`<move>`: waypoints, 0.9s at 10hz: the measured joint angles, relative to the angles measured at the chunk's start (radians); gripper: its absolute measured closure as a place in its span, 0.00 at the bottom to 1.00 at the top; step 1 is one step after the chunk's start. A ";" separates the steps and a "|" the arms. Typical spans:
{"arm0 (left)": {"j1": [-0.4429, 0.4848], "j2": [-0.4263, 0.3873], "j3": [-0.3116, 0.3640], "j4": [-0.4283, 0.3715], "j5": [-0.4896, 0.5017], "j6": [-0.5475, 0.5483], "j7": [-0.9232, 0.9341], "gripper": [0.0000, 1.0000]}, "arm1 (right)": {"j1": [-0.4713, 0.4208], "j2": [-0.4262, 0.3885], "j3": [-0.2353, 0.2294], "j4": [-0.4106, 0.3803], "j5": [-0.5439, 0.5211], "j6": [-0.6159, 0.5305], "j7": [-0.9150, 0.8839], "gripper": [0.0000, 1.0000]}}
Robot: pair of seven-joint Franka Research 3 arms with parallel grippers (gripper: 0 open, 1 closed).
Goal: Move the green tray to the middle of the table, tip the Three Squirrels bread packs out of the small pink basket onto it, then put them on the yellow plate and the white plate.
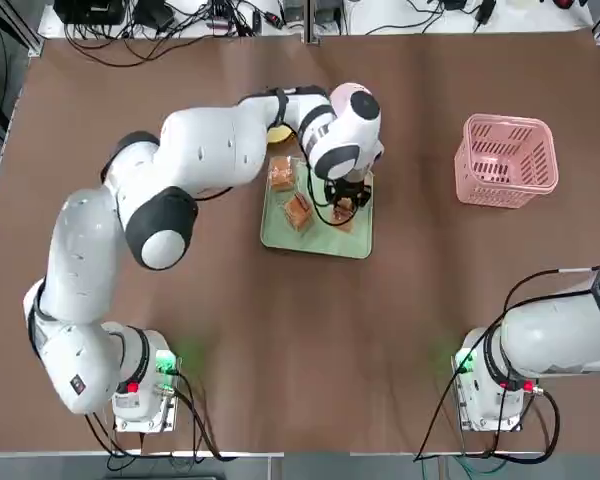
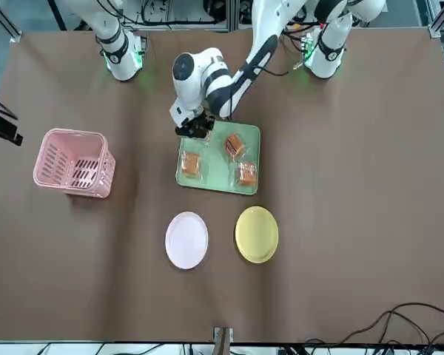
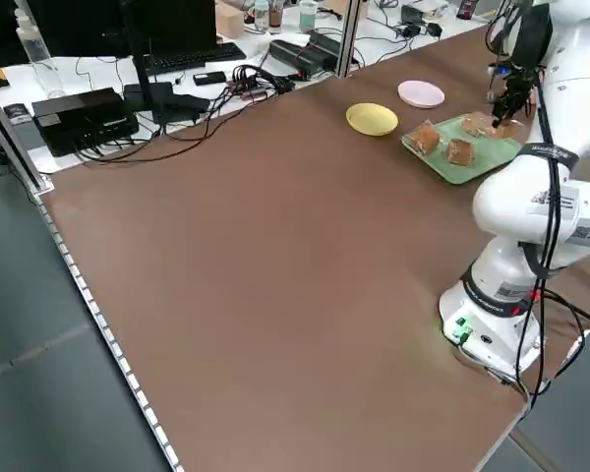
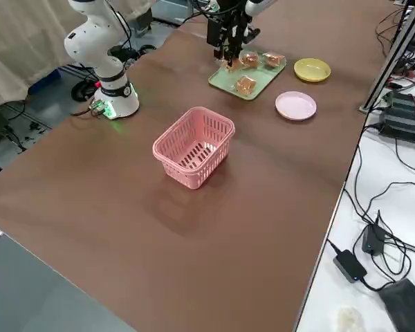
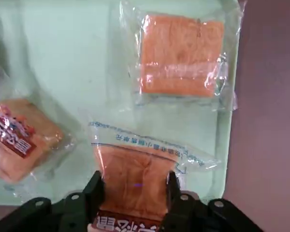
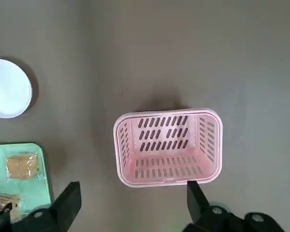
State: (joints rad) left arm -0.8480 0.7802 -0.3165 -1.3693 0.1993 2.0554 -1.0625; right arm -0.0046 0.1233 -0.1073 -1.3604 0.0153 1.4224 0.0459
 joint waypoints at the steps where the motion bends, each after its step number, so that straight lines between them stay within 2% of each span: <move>1: -0.004 0.004 0.000 0.001 0.000 0.015 -0.021 0.44 | 0.000 0.000 0.000 0.000 0.000 0.000 0.000 0.03; 4: -0.015 0.035 -0.001 0.006 0.000 0.141 -0.072 0.44 | 0.000 0.000 0.000 0.000 0.000 0.000 0.000 0.03; 6: -0.014 0.047 0.004 0.009 0.000 0.161 -0.077 0.41 | 0.000 0.000 0.000 0.000 -0.001 0.000 0.000 0.03; 7: -0.014 0.047 0.007 0.010 0.000 0.161 -0.077 0.34 | 0.000 0.000 0.000 0.000 -0.001 0.000 0.000 0.03; 8: -0.014 0.047 0.008 0.010 0.000 0.161 -0.077 0.19 | 0.000 0.000 0.000 0.000 -0.001 0.000 0.000 0.03; 9: -0.014 0.048 0.008 0.010 0.000 0.161 -0.077 0.10 | 0.000 0.000 0.000 0.000 -0.001 0.000 0.000 0.03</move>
State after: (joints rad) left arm -0.8617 0.8287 -0.3080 -1.3589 0.1988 2.2168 -1.1391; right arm -0.0049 0.1233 -0.1074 -1.3608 0.0147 1.4223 0.0459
